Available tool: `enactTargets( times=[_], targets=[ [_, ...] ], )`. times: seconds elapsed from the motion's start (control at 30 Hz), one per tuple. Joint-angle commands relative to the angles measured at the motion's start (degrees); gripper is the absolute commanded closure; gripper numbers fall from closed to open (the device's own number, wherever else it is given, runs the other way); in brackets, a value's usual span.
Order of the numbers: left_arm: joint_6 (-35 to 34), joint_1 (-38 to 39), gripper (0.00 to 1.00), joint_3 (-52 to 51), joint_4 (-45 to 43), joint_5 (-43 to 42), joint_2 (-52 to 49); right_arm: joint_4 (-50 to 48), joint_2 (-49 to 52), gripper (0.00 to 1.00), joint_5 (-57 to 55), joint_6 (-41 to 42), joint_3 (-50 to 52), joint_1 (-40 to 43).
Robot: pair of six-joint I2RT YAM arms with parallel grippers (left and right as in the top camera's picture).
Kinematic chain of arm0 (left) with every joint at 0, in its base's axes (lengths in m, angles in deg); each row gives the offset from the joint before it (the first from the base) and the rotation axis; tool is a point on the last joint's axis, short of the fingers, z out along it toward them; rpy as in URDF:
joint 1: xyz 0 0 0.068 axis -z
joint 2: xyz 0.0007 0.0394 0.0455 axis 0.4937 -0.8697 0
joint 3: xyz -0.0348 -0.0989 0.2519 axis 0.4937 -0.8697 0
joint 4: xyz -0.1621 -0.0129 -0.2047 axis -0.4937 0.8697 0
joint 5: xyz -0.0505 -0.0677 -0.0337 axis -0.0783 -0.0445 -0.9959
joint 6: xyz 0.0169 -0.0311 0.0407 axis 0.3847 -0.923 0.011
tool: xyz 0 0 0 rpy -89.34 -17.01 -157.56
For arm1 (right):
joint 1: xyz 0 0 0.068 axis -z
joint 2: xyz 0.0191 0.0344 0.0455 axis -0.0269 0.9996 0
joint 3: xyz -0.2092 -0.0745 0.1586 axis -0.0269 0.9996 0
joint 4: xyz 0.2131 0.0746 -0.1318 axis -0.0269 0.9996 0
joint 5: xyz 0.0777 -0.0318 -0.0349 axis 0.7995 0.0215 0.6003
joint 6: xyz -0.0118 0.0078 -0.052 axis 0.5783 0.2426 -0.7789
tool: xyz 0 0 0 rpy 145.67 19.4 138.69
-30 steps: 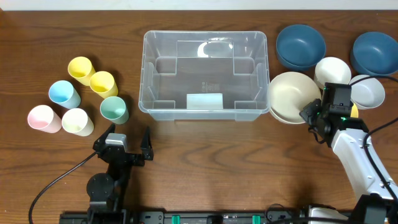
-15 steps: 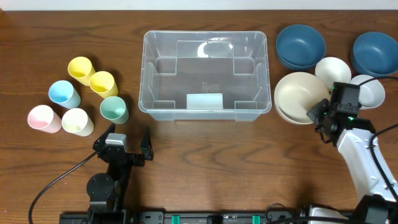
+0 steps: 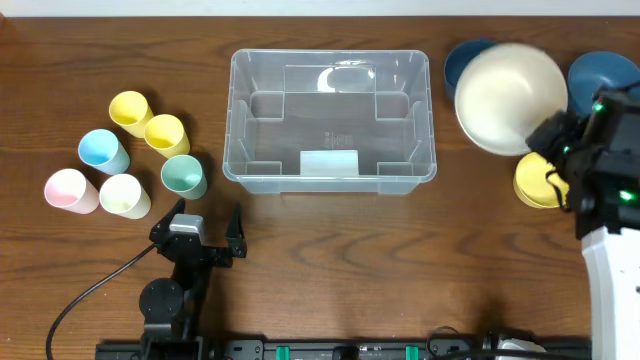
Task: Pack container
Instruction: 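Lift the cream bowl with the right gripper and carry it over the bin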
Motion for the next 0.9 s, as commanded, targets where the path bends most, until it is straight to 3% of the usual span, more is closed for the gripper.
enactTargets(
  times=[0.0,0.17,0.4,0.63,0.87],
  targets=[
    [1.0,-0.2,0.02,-1.0,1.9,-0.8,0.3,-0.8,-0.5,0.97,10.0,-2.5,-3.5,-4.2],
    [1.0,-0.2,0.02,-1.0,1.9,-0.8,0.3,-5.8,1.6,0.94,9.8,-0.4,-3.8,-13.0],
    [1.0,-0.2,0.02,-1.0,1.9,-0.8,0.3,-13.2,12.2,0.95,6.6,0.4,-3.8,-22.7],
    [1.0,-0.2,0.02,-1.0,1.9,-0.8,0.3,-21.6,25.6,0.96,6.8,0.9,-3.9,-25.2],
    [1.0,-0.2,0.02,-1.0,1.9,-0.8,0.3,-25.9,32.7,0.97,6.9,1.1,-4.0,-25.4]
  ],
)
